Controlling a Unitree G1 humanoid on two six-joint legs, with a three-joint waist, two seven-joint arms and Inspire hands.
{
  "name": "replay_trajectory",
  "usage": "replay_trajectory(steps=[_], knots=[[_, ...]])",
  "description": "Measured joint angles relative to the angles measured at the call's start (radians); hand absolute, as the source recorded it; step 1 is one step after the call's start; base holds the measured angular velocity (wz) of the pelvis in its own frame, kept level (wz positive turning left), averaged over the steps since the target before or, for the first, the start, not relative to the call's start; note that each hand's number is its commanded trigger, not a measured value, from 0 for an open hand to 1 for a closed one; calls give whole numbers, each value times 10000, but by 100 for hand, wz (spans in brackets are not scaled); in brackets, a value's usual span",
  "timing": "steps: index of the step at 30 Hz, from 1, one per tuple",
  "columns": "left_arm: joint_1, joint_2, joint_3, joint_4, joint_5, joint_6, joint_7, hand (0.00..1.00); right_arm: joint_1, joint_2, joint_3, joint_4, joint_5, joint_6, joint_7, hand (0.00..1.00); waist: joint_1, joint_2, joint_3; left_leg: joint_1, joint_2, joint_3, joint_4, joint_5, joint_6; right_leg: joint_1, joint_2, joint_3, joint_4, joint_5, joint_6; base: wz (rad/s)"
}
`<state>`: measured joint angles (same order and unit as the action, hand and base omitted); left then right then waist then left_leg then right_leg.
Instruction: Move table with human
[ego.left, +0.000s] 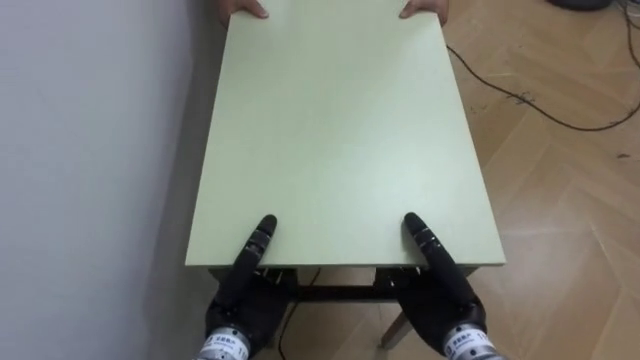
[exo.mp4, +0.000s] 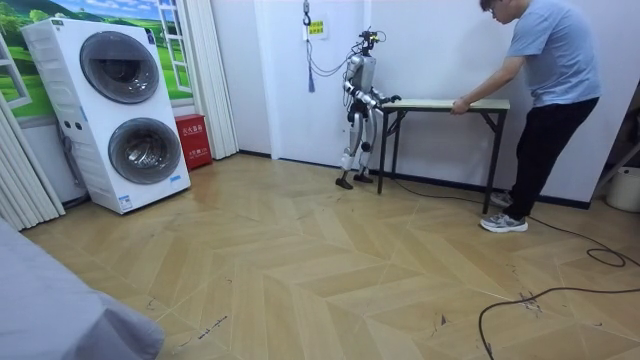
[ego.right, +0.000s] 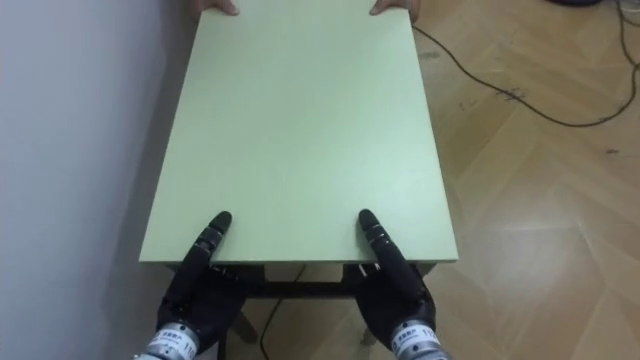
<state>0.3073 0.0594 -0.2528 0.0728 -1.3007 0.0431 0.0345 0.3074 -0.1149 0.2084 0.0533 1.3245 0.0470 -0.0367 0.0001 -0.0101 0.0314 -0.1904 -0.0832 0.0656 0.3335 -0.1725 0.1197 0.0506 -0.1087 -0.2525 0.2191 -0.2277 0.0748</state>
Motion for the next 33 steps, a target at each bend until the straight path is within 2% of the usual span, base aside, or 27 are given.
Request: replay_trajectory(steps=[7,16,19,23,28,33], knots=[[-1,-17,-59,26,70,2,139,100,-2,-71,32,-1,58,15,-172,100,-61,18,-3,-37,-14,-151,30,-14,-19,16,24,52,18,0,0,7],[3,-117,-114,253,71,-5,138,100,47,-146,39,2,-76,11,-331,100,-172,183,2,135,-45,-105,-132,-14,-22,146,20,78,10,-2,-2,3],[12,-108,-145,317,66,-19,135,100,99,-163,38,20,-74,8,-331,100,-169,240,4,204,-62,-74,-165,-14,-21,171,17,331,11,-2,-2,-1],[109,-117,-145,345,65,-16,126,100,145,-150,41,66,-132,9,-324,100,-174,254,-2,267,-85,-8,-272,-14,-20,174,-10,372,13,-2,-2,-2],[259,-105,-157,473,81,-2,-9,100,159,-130,39,461,-215,-9,137,100,-220,250,-4,325,-99,42,-295,-13,-17,196,-40,374,13,-2,-1,-1],[276,-77,-123,762,78,8,-200,100,106,-55,36,899,-303,-30,446,100,-214,204,-31,518,-92,102,-404,-13,-17,307,-31,565,17,-1,-1,-3]])
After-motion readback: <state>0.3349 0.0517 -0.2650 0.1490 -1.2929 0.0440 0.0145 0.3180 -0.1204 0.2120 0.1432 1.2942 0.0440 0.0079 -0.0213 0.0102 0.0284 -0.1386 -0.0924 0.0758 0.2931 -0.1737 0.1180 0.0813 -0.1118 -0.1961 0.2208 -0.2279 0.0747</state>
